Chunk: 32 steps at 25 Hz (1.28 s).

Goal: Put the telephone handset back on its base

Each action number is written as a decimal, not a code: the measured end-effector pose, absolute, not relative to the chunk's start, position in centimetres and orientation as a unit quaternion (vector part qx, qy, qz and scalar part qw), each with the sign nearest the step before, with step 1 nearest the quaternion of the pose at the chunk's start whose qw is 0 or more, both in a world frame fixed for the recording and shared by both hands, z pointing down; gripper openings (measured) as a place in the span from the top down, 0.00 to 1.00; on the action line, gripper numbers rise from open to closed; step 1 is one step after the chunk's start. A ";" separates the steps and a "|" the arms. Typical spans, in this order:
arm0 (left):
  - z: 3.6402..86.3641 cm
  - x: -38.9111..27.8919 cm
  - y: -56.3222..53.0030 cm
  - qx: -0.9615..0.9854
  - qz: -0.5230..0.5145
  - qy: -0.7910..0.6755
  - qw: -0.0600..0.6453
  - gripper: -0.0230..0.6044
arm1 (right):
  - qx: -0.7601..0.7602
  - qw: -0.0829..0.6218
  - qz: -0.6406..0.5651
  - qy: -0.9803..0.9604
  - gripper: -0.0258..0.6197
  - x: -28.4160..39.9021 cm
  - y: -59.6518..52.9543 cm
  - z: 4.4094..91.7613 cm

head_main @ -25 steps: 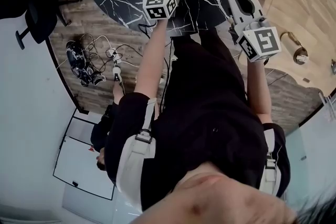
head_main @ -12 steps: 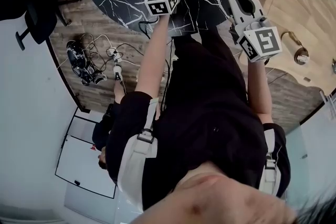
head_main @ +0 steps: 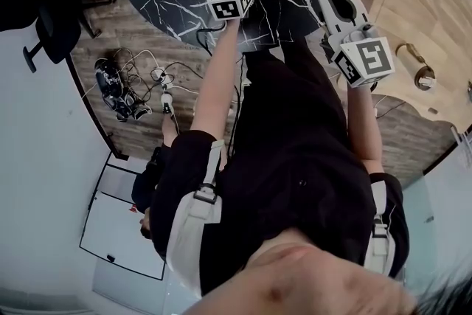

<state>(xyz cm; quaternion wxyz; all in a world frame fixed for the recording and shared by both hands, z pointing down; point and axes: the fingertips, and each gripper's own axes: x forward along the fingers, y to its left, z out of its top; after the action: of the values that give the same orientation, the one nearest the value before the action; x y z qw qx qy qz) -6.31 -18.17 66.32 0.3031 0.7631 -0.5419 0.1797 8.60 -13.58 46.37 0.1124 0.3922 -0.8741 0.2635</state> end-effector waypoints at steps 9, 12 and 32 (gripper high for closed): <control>66.9 -6.1 -18.1 0.766 0.184 -0.533 0.309 0.58 | 0.391 0.107 0.258 -0.877 0.91 8.4 -13.4 46.3; 66.9 -5.9 -18.1 0.768 0.191 -0.533 0.299 0.56 | 0.392 0.106 0.259 -0.876 0.91 8.4 -13.4 46.2; 66.3 -6.2 -16.9 0.769 0.211 -0.535 0.280 0.49 | 0.396 0.104 0.258 -0.875 0.91 8.0 -12.6 45.2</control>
<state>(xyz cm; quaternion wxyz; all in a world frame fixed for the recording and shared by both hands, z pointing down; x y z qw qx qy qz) -6.20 -16.89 66.28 0.2798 0.7688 -0.5350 0.2107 8.04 -12.63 45.20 0.1038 0.3957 -0.8752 0.2583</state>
